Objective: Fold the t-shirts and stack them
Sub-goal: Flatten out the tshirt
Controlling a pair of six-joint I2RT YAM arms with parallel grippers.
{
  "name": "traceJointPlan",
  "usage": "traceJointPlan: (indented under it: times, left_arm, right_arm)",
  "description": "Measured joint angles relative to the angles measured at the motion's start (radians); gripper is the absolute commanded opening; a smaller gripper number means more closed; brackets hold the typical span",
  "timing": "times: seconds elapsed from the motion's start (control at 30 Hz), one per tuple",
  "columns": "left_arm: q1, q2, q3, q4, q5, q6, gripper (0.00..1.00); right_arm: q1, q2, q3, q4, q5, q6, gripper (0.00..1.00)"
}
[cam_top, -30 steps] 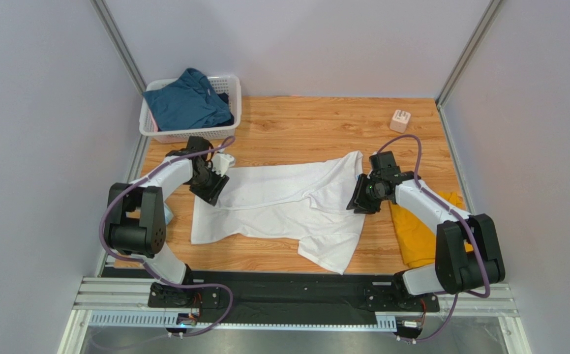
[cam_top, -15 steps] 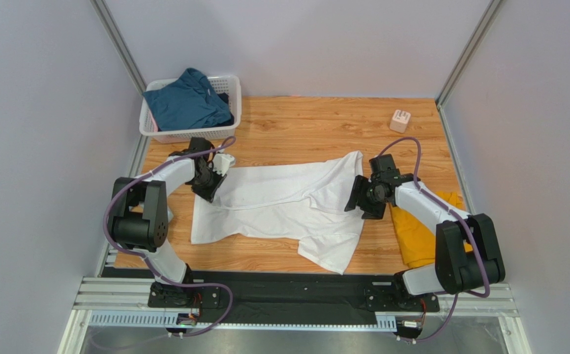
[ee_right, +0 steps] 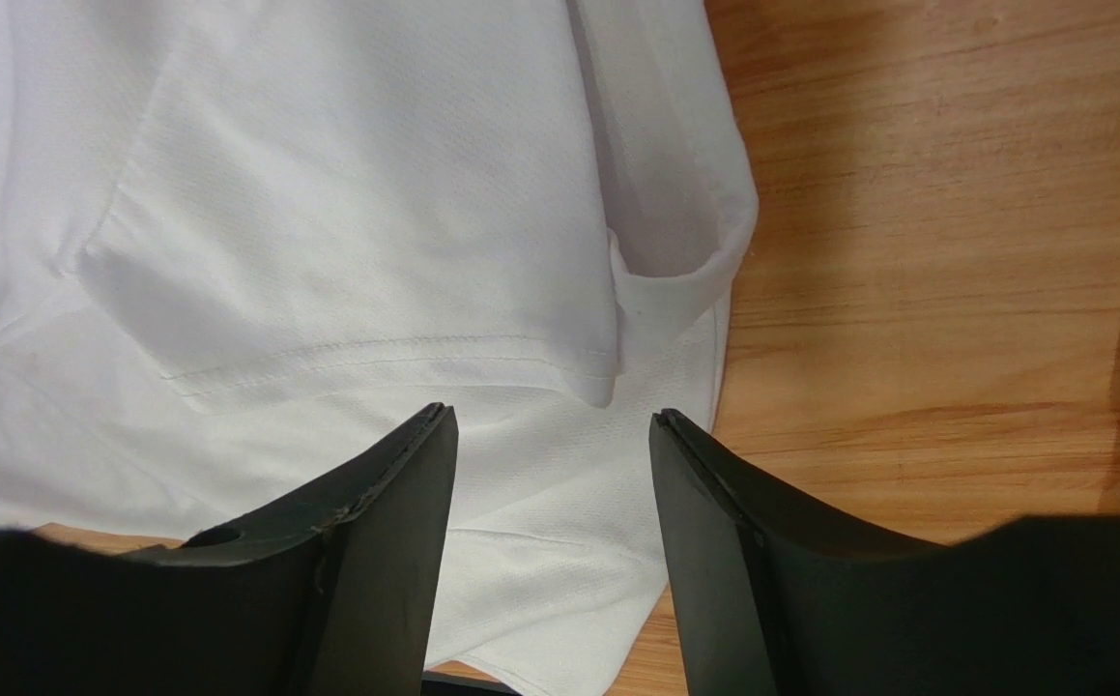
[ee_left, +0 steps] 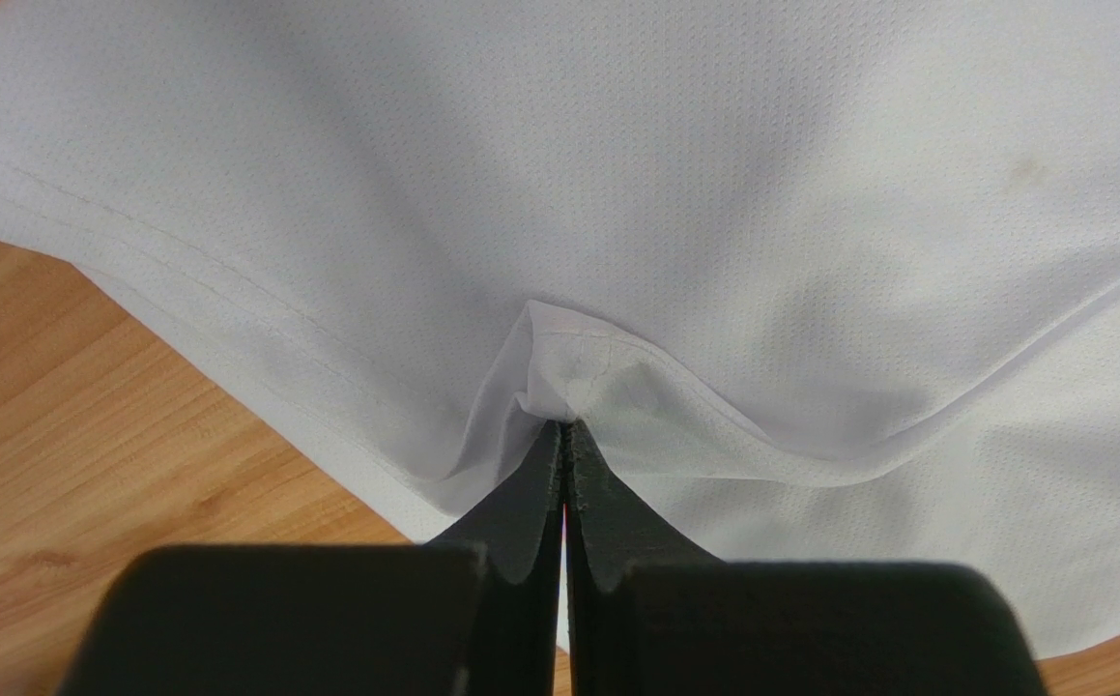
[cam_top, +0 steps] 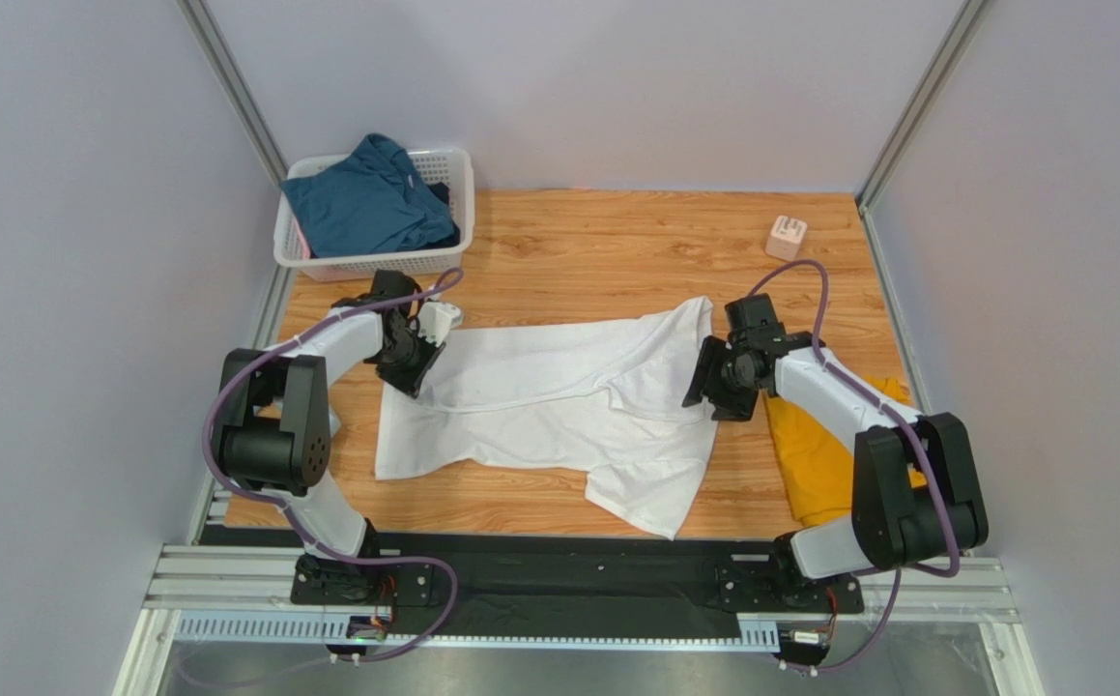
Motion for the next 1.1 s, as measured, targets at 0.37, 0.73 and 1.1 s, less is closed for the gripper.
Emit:
traceJointPlan:
  times: [0.37,0.73,1.1]
  left_arm:
    - [0.0,0.0,-0.001,0.002,0.0,-0.001,0.0]
    - [0.0,-0.001,-0.001,0.002,0.0,-0.001,0.0]
    - [0.0,-0.001,-0.001,0.002,0.0,0.0,0.0]
  right_arm:
    - [-0.002,0.038,0.065,0.008,-0.015,0.0,0.52]
    - [-0.002,0.097,0.065,0.017,-0.018,0.0,0.51]
    - [-0.002,0.1,0.062,0.029,-0.018,-0.001,0.5]
